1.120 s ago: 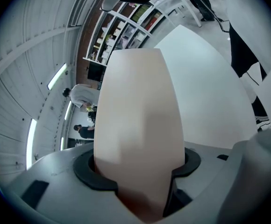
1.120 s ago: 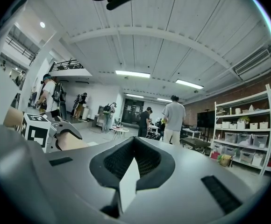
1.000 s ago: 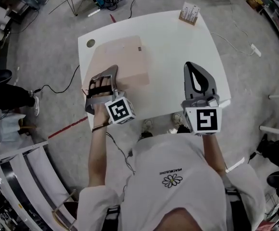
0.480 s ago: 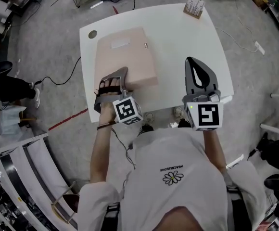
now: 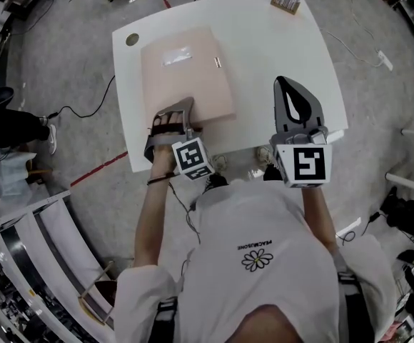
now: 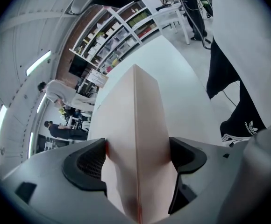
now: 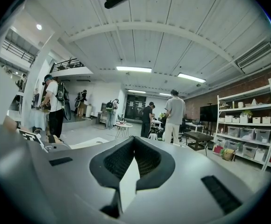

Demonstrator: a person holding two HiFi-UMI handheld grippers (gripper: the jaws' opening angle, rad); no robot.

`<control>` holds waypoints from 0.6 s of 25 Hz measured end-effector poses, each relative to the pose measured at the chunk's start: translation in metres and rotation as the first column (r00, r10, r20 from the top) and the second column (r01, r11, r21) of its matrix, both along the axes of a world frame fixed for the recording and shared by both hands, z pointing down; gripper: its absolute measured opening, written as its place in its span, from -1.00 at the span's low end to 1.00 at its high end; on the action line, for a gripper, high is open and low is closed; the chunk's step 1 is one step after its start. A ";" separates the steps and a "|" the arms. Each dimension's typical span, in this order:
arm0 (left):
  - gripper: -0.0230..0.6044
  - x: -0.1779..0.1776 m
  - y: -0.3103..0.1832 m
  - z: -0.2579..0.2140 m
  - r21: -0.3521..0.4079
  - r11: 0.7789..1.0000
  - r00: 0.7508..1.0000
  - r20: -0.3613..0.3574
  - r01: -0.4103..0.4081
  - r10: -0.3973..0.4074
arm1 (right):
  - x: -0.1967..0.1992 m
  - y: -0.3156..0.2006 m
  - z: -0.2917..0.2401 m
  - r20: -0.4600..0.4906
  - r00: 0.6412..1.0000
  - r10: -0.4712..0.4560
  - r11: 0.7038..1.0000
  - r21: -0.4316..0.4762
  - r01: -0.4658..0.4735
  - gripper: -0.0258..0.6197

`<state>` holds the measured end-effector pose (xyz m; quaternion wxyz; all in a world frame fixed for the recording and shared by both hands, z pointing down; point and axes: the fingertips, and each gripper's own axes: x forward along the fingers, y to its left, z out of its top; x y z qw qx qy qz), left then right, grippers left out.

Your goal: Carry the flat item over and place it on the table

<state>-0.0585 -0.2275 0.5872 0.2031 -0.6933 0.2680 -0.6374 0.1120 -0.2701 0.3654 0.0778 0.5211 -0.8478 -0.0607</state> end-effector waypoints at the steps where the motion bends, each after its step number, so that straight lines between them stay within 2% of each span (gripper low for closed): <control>1: 0.39 0.001 0.001 0.002 -0.009 1.000 1.000 -0.002 -0.002 0.002 | -0.001 0.001 0.001 -0.003 1.000 0.001 1.000 -0.002 -0.001 -0.88; 5: 0.40 0.003 0.004 0.012 -0.056 0.998 1.000 -0.011 -0.006 0.006 | -0.002 0.003 0.004 -0.011 1.000 0.008 1.000 -0.005 -0.008 -0.88; 15: 0.40 0.010 0.001 0.016 -0.068 0.998 1.000 -0.024 -0.012 0.010 | 0.004 0.004 0.007 -0.014 1.000 0.009 1.000 -0.001 -0.009 -0.88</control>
